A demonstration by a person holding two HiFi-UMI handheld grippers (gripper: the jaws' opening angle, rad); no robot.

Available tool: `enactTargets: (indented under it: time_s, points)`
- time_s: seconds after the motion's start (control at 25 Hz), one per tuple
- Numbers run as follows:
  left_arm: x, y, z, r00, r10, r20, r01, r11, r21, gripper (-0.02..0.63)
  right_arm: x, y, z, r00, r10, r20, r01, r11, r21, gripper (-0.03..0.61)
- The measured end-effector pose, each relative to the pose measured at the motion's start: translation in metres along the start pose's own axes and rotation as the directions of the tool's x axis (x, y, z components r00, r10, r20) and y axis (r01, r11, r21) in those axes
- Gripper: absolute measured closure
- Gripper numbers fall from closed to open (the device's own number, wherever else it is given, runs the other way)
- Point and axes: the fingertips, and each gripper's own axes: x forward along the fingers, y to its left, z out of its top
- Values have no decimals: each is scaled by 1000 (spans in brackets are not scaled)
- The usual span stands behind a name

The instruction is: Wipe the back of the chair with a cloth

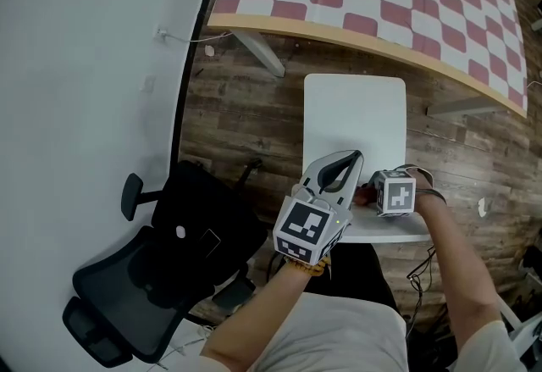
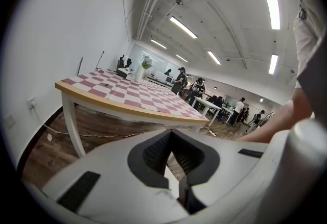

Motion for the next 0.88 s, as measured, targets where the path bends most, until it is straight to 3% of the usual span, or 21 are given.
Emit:
enactTargets:
  time_s: [0.56,0.88]
  points:
    - [-5,-9,10,1000,-11,10,11,1000,7,601,-17,5,-5,1000,-11,-7,11,999,44,477]
    - [-9,-28,33,999,-35,23,34,999,41,601,-48,27,1,999,35,28,-37,997,60,477]
